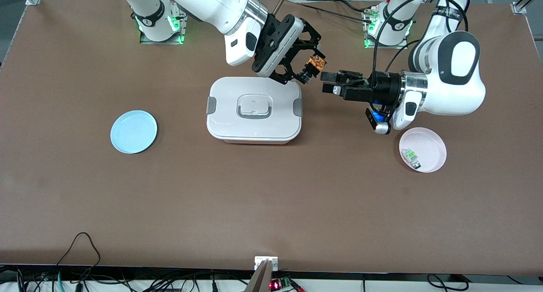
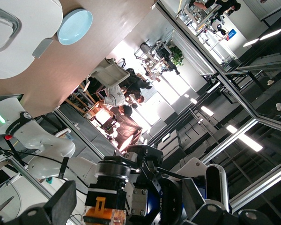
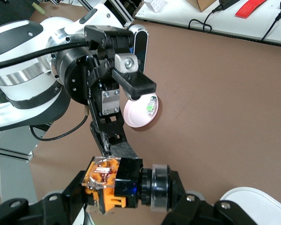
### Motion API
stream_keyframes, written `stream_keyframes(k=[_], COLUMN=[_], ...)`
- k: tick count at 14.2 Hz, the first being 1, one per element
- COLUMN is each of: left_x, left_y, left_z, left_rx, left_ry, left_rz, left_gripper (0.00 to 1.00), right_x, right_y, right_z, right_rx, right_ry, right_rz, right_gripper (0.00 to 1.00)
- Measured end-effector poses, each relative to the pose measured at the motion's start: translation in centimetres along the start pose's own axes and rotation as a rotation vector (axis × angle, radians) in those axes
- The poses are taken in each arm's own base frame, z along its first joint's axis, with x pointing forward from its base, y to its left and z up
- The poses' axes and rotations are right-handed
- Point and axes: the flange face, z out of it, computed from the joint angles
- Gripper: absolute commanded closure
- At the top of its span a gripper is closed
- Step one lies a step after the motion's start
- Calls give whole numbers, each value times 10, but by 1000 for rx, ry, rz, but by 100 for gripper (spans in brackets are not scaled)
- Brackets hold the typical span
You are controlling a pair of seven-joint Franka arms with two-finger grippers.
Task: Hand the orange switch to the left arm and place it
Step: 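Grasp the orange switch with the left gripper beside the right gripper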
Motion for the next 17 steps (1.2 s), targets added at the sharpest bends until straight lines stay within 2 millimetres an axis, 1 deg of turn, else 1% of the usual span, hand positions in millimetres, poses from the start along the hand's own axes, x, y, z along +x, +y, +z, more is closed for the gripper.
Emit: stream_keyframes(k=[3, 4, 7, 8, 9, 10, 11, 12, 15, 16, 17], left_x=[-3, -3, -5, -7, -8, -8, -8, -8, -7, -7, -7], left_y=[-5, -5, -10, -11, -11, -12, -14, -15, -19, -20, -20], left_z=[13, 15, 19, 20, 21, 22, 22, 22, 22, 22, 22], left_rx=[15, 17, 23, 26, 28, 29, 30, 31, 33, 33, 33], left_ry=[-16, -16, -18, -19, -19, -19, -19, -18, -18, -18, -17], left_rz=[-4, -5, -9, -9, -9, -10, -13, -15, -23, -24, -24], left_gripper=[2, 5, 19, 20, 26, 37, 53, 57, 55, 58, 74], right_x=[-1, -1, -3, -4, -4, -4, -4, -4, -3, -3, -3], right_y=[0, 0, -2, -3, -3, -3, -3, -3, -3, -2, -3], right_z=[1, 2, 4, 5, 5, 5, 5, 5, 4, 4, 4], right_rx=[-8, -11, -10, -10, -10, -10, -10, -10, -11, -11, -11], right_ry=[-2, -4, -8, -9, -10, -10, -10, -10, -5, -6, -6], right_rz=[-11, -13, -16, -17, -17, -17, -17, -17, -18, -18, -18], right_gripper=[100, 100, 100, 100, 100, 100, 100, 100, 100, 100, 100])
